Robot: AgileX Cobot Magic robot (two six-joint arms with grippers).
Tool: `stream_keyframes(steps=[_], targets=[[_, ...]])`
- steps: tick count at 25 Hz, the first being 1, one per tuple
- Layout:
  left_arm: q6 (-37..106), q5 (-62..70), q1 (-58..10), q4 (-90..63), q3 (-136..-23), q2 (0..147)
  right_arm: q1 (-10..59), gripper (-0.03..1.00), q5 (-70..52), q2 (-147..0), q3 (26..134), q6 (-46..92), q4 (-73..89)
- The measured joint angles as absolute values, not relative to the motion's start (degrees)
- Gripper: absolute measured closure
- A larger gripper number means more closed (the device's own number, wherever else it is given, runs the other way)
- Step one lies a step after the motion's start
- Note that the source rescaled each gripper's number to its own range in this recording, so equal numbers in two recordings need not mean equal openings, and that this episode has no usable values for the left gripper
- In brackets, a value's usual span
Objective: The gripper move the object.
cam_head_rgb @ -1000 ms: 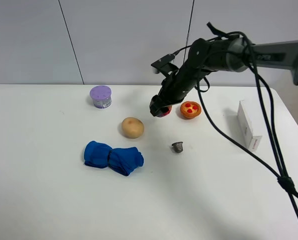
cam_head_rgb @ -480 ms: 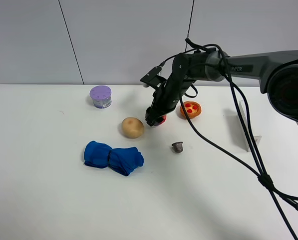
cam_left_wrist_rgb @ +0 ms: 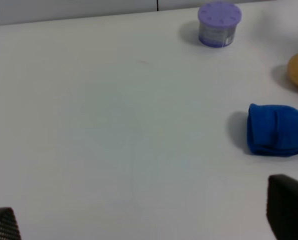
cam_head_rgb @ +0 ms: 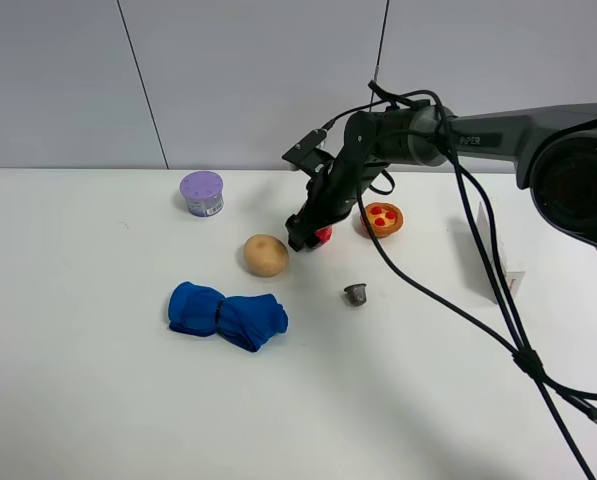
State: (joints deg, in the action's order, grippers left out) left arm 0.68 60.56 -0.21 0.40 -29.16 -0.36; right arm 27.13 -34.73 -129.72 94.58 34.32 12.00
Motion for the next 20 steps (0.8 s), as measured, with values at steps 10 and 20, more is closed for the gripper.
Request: stream_keyframes(steps=[10,20], targets=[[0.7,60.6,-0.2,0.4,-29.2,-0.4,27.6,0.00,-35.2,-127.6,94.6,32.0,12.0],[0.7,60.6,-0.2,0.4,-29.2,-0.4,28.8,-0.01,-32.0,-105.1,94.6,27.8,14.8]])
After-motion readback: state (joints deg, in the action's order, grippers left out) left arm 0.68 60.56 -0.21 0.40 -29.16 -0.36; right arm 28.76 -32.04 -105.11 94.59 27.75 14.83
